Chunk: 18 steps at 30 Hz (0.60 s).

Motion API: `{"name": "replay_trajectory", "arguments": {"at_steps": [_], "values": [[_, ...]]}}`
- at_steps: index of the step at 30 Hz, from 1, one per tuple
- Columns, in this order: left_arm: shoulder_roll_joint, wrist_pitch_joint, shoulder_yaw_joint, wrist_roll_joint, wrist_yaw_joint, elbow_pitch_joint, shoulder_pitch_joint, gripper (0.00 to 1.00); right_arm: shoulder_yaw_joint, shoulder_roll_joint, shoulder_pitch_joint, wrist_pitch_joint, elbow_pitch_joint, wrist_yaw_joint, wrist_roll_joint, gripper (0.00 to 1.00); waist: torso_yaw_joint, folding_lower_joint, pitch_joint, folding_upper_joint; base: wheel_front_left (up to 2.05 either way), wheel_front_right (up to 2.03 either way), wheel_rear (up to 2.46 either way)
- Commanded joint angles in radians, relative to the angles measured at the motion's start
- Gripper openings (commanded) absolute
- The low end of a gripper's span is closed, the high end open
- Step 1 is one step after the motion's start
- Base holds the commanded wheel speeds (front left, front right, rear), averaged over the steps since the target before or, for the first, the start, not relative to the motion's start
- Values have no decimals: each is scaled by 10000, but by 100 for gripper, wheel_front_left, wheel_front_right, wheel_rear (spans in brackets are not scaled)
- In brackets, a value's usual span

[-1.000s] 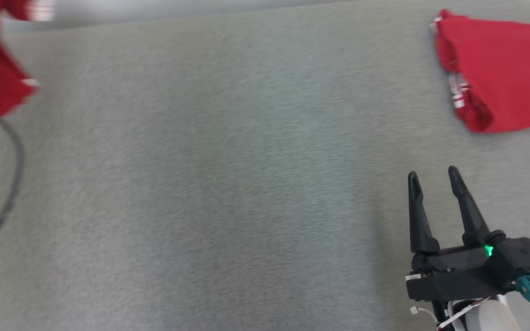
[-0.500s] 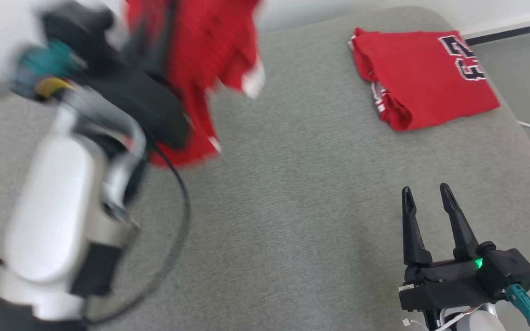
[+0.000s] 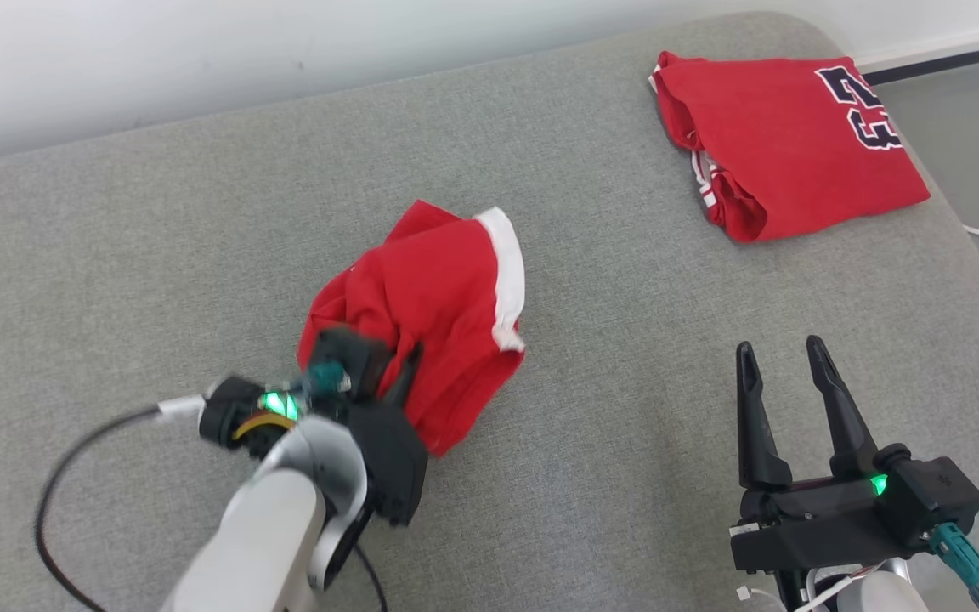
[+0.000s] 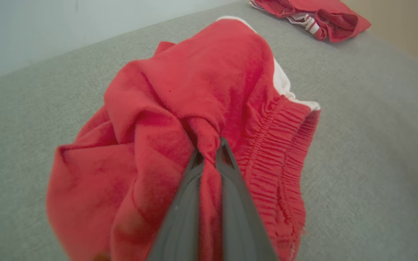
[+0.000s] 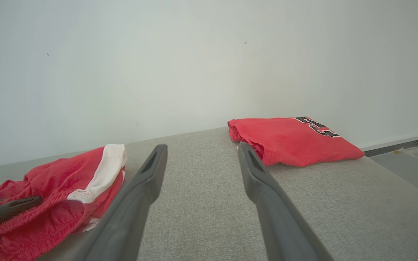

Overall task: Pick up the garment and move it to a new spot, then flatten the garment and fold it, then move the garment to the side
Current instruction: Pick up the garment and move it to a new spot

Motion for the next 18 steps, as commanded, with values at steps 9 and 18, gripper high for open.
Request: {"name": "replay_trajectory", "arguments": {"at_steps": [9, 18], "values": [[-481, -1692, -44, -126, -23, 228, -54, 100, -273, 44, 276, -1, 31, -28, -111, 100, 494, 1, -562, 1, 0, 0, 0], [35, -2893, 594, 28, 642, -759, 284, 100, -737, 42, 564, -1, -113, -28, -329, 100, 1213, 1, -1269, 1, 0, 0, 0]]}}
